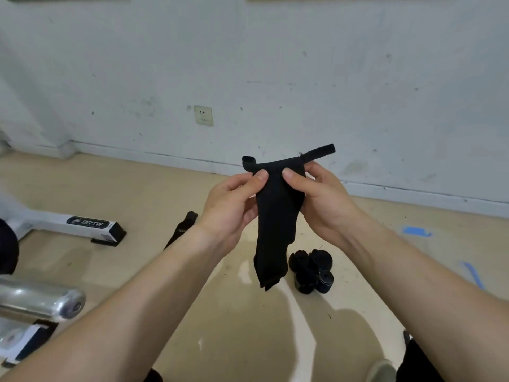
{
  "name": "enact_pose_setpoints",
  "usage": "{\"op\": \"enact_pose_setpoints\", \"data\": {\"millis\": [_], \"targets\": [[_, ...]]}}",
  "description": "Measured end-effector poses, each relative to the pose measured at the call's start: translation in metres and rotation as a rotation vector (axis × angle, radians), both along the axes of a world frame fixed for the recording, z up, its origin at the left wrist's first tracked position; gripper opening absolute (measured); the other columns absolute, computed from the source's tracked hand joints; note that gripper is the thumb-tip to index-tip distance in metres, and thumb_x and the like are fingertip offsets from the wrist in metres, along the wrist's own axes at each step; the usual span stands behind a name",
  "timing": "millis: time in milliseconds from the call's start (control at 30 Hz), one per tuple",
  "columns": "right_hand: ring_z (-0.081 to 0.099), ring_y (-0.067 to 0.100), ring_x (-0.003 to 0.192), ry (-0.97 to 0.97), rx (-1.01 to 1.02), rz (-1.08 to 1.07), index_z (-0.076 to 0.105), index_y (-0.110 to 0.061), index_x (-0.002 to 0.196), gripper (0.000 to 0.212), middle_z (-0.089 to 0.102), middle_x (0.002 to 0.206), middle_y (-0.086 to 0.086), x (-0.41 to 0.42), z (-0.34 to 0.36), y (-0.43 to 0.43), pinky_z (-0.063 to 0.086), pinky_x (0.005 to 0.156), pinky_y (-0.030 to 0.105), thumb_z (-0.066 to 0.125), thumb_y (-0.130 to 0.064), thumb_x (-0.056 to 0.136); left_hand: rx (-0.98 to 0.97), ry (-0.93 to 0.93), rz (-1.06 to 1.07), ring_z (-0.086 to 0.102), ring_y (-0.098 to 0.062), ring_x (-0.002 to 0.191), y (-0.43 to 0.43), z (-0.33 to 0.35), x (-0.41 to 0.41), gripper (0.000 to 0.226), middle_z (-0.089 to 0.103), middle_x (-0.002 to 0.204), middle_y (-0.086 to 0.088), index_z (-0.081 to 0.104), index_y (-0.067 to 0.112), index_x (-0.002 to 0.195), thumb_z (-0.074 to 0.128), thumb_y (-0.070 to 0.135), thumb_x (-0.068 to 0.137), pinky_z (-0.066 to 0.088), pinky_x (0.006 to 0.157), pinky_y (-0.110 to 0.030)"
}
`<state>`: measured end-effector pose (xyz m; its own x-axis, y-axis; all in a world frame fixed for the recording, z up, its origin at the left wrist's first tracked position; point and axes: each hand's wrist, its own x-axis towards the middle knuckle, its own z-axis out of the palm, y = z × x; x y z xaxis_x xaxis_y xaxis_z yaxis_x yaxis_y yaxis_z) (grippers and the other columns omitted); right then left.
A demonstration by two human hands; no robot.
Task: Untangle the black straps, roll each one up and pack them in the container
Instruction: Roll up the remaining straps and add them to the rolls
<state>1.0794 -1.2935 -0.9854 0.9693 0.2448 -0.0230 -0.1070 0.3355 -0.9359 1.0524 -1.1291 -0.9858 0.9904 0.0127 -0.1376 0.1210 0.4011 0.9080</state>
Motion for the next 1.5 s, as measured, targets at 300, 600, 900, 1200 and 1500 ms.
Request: {"op": "enact_pose_setpoints", "data": {"millis": [300, 600, 900, 1200, 1500], "targets": [[0.072, 0.021, 0.095, 0.109, 0.002, 0.030, 0.072, -0.008, 0.110, 0.020, 0.075, 0.107, 0.010, 0.024, -0.012, 0.003, 0.057, 0.075, 0.026, 0.064, -0.019, 0.096, -0.028, 0.049, 0.030, 0.072, -0.018, 0.098, -0.008, -0.011, 0.017, 0.038, 0.077, 0.109, -0.008, 0.071, 0.006, 0.110, 0.078, 0.027, 0.079, 0.059, 0.087, -0.029], [0.072, 0.017, 0.098, 0.138, -0.045, 0.064, 0.070, -0.010, 0.118, 0.026, 0.075, 0.114, 0.006, 0.031, -0.013, -0.005, 0.050, 0.082, 0.030, 0.059, -0.024, 0.099, -0.154, 0.103, -0.026, 0.070, -0.010, 0.083, 0.001, -0.016, 0.025, 0.027, 0.072, 0.113, 0.000, 0.064, 0.015, 0.116, 0.072, 0.019, 0.090, 0.050, 0.066, -0.019], [0.074, 0.020, 0.100, 0.125, -0.077, -0.100, 0.068, -0.008, 0.115, 0.022, 0.076, 0.108, 0.007, 0.024, -0.019, 0.004, 0.054, 0.082, 0.031, 0.067, -0.018, 0.096, 0.470, -0.212, 0.333, 0.073, -0.013, 0.082, -0.005, -0.013, 0.017, 0.020, 0.074, 0.088, 0.000, 0.068, 0.021, 0.089, 0.076, 0.003, 0.089, 0.061, 0.079, -0.029], [0.074, 0.029, 0.100, 0.104, -0.152, -0.138, 0.066, -0.007, 0.108, 0.021, 0.077, 0.104, 0.013, 0.016, -0.018, 0.008, 0.057, 0.087, 0.038, 0.072, -0.019, 0.092, 0.439, -0.213, 0.332, 0.076, -0.016, 0.086, -0.005, -0.013, 0.008, 0.006, 0.079, 0.086, 0.001, 0.080, 0.017, 0.089, 0.078, 0.011, 0.089, 0.062, 0.088, -0.034], [0.076, 0.022, 0.083, 0.049, -0.192, -0.097, 0.066, -0.007, 0.110, 0.021, 0.079, 0.093, 0.010, 0.009, -0.019, 0.012, 0.056, 0.069, 0.029, 0.072, -0.017, 0.093, 0.326, -0.095, 0.153, 0.076, -0.024, 0.091, 0.002, -0.020, 0.015, 0.012, 0.078, 0.094, -0.007, 0.075, 0.013, 0.103, 0.075, 0.012, 0.092, 0.061, 0.087, -0.035]]}}
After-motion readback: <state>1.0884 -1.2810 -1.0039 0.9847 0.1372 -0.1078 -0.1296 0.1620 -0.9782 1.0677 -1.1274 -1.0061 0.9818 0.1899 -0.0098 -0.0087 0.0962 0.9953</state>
